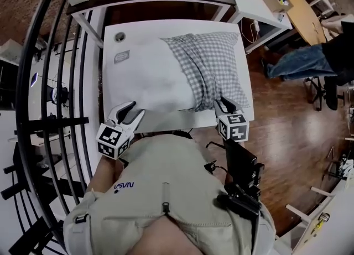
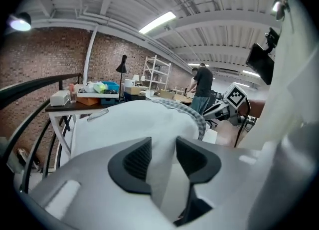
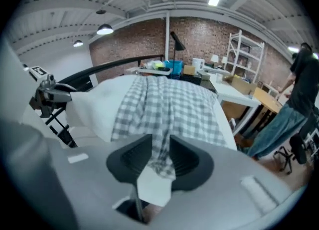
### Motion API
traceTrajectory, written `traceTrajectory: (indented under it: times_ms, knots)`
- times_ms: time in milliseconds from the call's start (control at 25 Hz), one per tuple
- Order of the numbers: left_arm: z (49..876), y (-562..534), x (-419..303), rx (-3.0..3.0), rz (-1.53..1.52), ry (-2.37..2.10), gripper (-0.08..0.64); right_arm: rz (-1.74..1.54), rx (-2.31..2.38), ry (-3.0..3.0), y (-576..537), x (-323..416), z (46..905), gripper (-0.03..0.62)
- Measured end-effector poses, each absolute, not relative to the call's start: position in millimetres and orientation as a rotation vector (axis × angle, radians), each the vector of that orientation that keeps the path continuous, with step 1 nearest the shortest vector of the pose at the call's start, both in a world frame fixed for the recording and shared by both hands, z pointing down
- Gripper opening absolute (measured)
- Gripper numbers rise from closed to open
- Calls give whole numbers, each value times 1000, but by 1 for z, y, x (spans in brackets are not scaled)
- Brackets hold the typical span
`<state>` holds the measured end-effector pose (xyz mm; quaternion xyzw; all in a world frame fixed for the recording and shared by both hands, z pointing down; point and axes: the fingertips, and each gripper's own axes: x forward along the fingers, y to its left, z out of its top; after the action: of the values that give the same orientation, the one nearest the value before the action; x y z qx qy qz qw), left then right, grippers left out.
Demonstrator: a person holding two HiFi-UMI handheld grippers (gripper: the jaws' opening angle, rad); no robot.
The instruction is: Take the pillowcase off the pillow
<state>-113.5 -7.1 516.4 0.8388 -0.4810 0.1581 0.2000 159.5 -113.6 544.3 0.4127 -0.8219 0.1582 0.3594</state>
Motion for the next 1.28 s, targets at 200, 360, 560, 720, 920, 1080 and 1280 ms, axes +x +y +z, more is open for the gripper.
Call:
traceTrajectory:
  times_ms: [200, 360, 560, 720, 920, 1080, 1280]
  knots:
    - [459, -36, -101, 2475, 298, -1411, 147, 287, 1063, -2274, -153, 116, 490, 113]
    - [446, -88, -106, 2526, 320, -1493, 221, 159, 1006, -2339, -191, 75, 468, 114]
    - [456, -173, -116, 2489, 395, -1536, 253, 98, 927, -2358, -250, 30, 457, 121]
    - [478, -222, -117, 2429, 480, -1538, 268, 97, 861, -2332, -288, -3, 466, 140]
    - [525, -243, -103, 2353, 645, -1431, 351, 93, 818, -2220, -322, -24, 501, 189]
    - [548, -230, -88, 2316, 716, -1300, 290, 190, 704, -2089, -319, -28, 549, 196]
    - [555, -204, -66, 2413, 787, -1243, 91, 57, 678, -1995, -320, -28, 562, 117]
